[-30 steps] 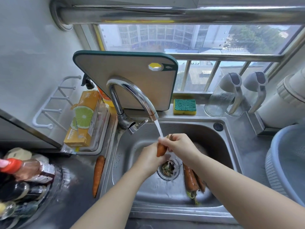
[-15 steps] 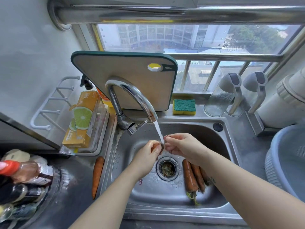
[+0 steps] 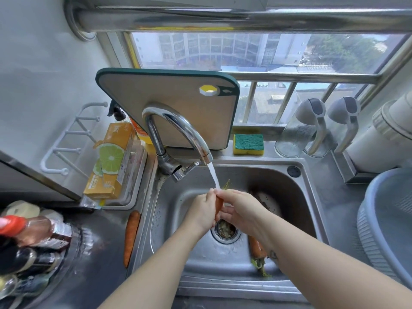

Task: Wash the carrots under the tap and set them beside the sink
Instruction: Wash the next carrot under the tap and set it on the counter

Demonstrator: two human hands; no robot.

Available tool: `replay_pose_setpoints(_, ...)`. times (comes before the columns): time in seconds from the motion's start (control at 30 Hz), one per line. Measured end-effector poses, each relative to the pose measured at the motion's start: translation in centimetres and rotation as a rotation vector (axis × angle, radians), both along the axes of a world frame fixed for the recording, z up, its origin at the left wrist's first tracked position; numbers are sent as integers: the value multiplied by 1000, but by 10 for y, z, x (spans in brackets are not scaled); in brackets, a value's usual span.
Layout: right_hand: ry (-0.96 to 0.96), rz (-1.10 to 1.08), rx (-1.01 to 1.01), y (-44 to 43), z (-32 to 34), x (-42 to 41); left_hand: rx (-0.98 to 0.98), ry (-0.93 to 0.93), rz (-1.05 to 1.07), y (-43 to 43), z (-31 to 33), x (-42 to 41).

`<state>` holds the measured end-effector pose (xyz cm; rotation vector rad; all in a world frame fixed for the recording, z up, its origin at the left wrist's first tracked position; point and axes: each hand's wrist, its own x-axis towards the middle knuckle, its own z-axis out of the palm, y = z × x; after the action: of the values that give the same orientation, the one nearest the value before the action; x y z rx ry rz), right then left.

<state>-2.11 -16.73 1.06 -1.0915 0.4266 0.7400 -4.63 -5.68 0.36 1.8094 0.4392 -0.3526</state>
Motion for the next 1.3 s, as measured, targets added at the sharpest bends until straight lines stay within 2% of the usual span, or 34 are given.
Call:
replay_pose_setpoints(0.13,-119,20,-107,0,2,1,-13,27,1,3,3,4)
replay_pose_setpoints(0.23,-215,107,-81,-4,4,3,-243,119,31,3,10,2)
replay_pose_setpoints(0.33,-187,237,45,-10,5,4,-485,212,-4,6,15,-2)
replay_pose_setpoints(0.43,-140,301,68,-15,6,6,-549,259,-44,11,13,-3)
replay_pose_setpoints(0.53,-147,234,-64,-11,8,7,-438,213,-64,11,10,-4)
replay_pose_setpoints(0.63,-134,32,-199,-1,6,7,-281,154,-136,7,15,-7)
replay_pose_setpoints(0.77,-10,-133,-218,1,4,8,130,6,-316,8,15,-14)
replay_pose_setpoints(0.87,-23,-68,-334,-9,3,9,233,-68,-318,11,14,-18)
replay_pose_setpoints(0.97,-176,79,-595,-18,2,10,291,-85,-291,14,5,-18)
replay_pose_setpoints(1.0,-197,128,-619,-20,2,10,312,-88,-279,14,2,-18)
replay_pose_setpoints(1.1,-157,254,-476,-21,6,6,345,-115,-216,15,0,-15)
replay_pose_setpoints(1.17,-236,290,-463,-19,6,2,386,-135,-177,12,1,-13)
replay_pose_setpoints(1.3,-313,76,-501,-13,2,3,513,-237,-142,4,2,-13)
